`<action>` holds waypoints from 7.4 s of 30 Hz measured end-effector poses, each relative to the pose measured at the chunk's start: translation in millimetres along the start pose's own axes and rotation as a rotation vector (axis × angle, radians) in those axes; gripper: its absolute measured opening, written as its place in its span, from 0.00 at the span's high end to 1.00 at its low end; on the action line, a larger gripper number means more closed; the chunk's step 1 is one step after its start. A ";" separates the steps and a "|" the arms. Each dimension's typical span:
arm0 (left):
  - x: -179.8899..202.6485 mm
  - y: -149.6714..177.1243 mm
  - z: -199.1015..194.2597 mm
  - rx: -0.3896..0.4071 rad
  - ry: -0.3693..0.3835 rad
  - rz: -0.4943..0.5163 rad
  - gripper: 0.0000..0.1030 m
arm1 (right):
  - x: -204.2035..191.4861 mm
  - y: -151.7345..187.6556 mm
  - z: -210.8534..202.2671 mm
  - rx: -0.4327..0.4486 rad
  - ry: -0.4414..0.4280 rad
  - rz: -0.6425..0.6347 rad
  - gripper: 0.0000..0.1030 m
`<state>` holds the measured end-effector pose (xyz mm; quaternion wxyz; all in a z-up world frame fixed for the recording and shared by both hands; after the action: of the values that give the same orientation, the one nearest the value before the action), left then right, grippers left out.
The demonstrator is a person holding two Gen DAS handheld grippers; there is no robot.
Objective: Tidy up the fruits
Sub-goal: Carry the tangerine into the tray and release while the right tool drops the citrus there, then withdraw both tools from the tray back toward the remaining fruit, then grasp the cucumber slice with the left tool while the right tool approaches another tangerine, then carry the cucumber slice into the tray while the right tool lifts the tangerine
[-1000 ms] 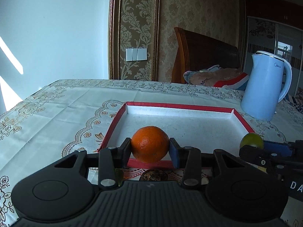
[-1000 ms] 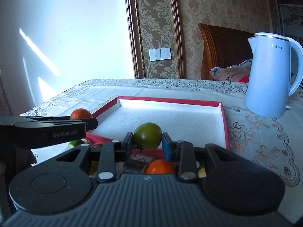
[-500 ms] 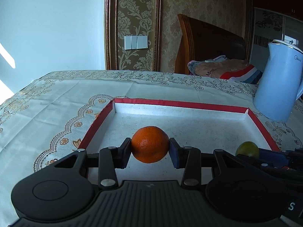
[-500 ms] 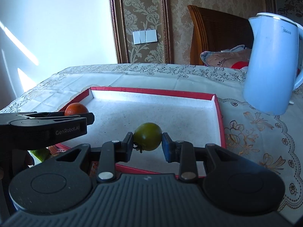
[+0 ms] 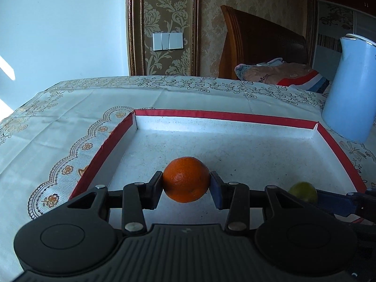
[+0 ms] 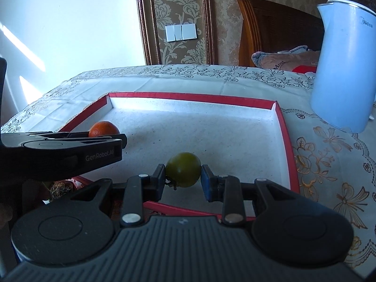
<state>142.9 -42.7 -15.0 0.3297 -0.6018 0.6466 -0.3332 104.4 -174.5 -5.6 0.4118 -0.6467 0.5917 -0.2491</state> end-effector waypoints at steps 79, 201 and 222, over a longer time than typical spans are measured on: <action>-91.4 56.5 -70.7 0.024 -0.042 -0.043 0.19 | 1.7 75.2 -100.8 0.116 -0.051 0.072 0.36; -90.0 58.3 -69.8 0.033 -0.017 -0.067 0.71 | -12.5 72.3 -94.4 0.104 -0.066 0.068 0.67; -67.1 31.0 -89.7 0.156 0.008 -0.033 0.71 | -10.9 35.4 -102.8 0.177 -0.075 0.021 0.67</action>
<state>55.3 28.9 11.3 0.3673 -0.5835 0.6098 -0.3907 -0.5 -187.0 22.1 0.4916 -0.6104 0.5584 -0.2719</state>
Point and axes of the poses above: each gripper's, at about its wrist camera, not at the fingertips, and z roughly the way its jaws point, x to its right, y to its underside, the point moved 4 cm from there along z, roughly the way its jaws point, and after that the axes turned 3 degrees about -y, right-handed, at the moved point
